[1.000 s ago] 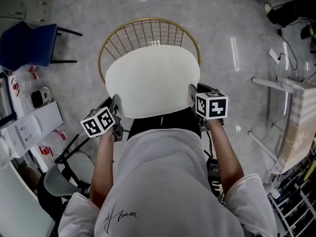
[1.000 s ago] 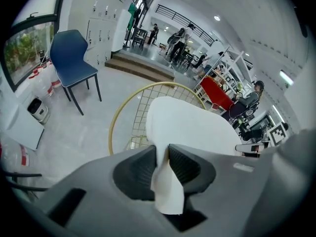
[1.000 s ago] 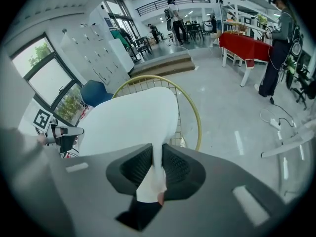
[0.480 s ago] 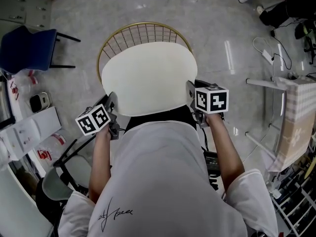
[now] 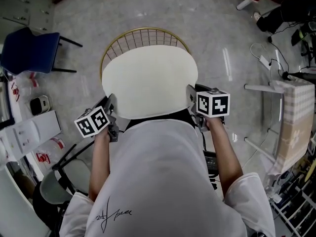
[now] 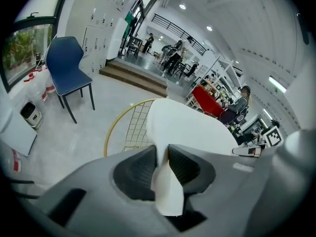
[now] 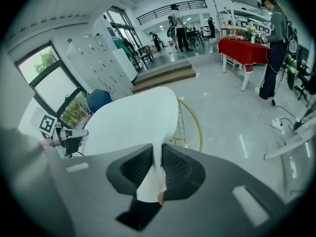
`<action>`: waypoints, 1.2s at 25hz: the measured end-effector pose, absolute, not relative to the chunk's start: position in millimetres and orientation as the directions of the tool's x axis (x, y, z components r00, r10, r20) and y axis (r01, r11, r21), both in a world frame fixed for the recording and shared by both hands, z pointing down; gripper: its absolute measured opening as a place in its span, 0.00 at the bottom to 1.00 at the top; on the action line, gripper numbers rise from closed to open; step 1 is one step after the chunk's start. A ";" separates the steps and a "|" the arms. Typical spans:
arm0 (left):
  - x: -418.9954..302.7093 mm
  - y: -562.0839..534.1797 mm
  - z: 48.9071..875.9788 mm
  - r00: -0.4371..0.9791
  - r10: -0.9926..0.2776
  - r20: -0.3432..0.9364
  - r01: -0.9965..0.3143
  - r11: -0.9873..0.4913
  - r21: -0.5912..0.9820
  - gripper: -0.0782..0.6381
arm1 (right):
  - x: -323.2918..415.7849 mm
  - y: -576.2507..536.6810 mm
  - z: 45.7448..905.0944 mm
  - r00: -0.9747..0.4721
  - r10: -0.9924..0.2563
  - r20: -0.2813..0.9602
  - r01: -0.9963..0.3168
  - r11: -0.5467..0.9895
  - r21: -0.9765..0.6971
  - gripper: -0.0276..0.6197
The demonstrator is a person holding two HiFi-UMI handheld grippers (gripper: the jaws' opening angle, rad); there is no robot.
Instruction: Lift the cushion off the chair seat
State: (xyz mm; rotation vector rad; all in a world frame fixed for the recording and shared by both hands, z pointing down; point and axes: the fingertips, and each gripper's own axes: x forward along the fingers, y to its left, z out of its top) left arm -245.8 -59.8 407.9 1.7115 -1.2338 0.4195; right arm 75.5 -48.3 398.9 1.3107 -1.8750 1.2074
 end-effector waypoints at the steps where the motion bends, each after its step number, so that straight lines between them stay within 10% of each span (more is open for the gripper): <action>1: -246.0 -59.8 406.3 0.435 -0.546 0.716 -0.868 -0.044 0.494 0.22 | 74.7 -47.5 397.3 -0.375 -0.437 0.817 -0.925 0.122 -0.360 0.14; 30: -259.7 -39.6 395.0 0.449 -0.571 0.687 -0.860 -0.069 0.505 0.22 | 55.1 -23.8 388.8 -0.382 -0.464 0.799 -0.922 0.136 -0.362 0.13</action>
